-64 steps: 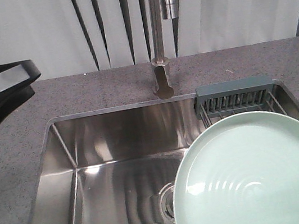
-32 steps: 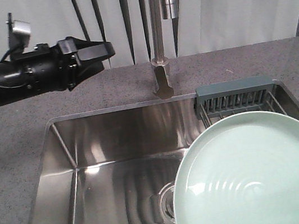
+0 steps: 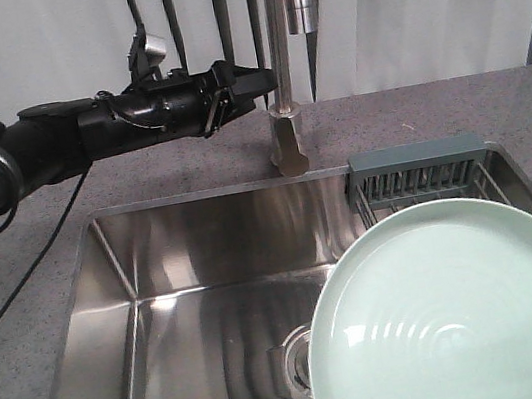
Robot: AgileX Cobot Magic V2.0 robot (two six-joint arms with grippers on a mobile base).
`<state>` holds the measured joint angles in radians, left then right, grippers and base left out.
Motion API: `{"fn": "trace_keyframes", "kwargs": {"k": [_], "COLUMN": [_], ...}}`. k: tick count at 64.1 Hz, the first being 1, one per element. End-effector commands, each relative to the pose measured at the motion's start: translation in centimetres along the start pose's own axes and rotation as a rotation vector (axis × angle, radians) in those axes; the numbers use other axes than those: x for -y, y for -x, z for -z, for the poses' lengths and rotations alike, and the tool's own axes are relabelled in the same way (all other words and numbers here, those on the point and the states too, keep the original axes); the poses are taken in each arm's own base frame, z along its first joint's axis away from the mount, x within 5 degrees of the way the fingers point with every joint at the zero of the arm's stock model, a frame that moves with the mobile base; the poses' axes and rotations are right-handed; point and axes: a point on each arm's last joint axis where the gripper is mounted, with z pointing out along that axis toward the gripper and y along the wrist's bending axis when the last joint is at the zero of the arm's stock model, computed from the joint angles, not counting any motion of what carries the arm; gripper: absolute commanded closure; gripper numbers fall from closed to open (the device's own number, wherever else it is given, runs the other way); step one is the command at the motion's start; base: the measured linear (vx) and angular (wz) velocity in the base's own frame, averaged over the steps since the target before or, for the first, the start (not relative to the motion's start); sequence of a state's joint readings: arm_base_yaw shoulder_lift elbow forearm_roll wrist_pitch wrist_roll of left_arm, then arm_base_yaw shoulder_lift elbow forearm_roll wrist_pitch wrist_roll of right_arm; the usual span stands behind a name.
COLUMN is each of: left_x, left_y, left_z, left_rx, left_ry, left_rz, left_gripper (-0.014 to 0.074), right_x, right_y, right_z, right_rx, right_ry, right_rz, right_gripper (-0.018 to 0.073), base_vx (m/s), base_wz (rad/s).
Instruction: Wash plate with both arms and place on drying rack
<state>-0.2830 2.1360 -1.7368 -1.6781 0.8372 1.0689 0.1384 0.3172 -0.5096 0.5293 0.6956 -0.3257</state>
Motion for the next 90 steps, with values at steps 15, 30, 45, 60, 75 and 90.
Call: {"fn": "trace_keyframes", "kwargs": {"k": [15, 30, 45, 60, 75, 90], "left_x": [2.6, 3.0, 3.8, 4.2, 4.1, 4.5], "left_y": [2.1, 1.0, 0.0, -1.2, -2.4, -1.5], "left_z": [-2.0, -3.6, -4.1, -3.9, -3.7, -3.2], "left_rx": [0.093, 0.062, 0.007, -0.122, -0.263, -0.238], "left_ry": [-0.130, -0.156, -0.221, -0.273, -0.258, -0.258], "left_rz": [0.023, 0.023, 0.015, -0.007, 0.000, 0.016], "left_gripper": [0.0119, 0.0119, 0.0136, 0.0160, 0.0200, 0.0286], "right_x": [-0.1, -0.1, -0.1, -0.1, -0.1, -0.1], "right_y": [1.4, 1.4, 1.4, 1.4, 1.4, 1.4], "right_z": [0.3, 0.3, 0.3, 0.3, 0.3, 0.3], "right_rx": [0.093, 0.093, 0.093, 0.093, 0.093, 0.093], "right_ry": [-0.004, -0.004, -0.004, -0.004, -0.004, -0.004], "right_rz": [-0.021, -0.021, -0.021, -0.021, -0.021, -0.021], "right_gripper": [0.0561, 0.0561, 0.0561, 0.0561, 0.0561, 0.0561], "base_vx": [0.00, 0.00, 0.00, 0.00, 0.00, 0.00], "base_wz": [0.00, 0.00, 0.00, 0.00, 0.00, 0.00]}}
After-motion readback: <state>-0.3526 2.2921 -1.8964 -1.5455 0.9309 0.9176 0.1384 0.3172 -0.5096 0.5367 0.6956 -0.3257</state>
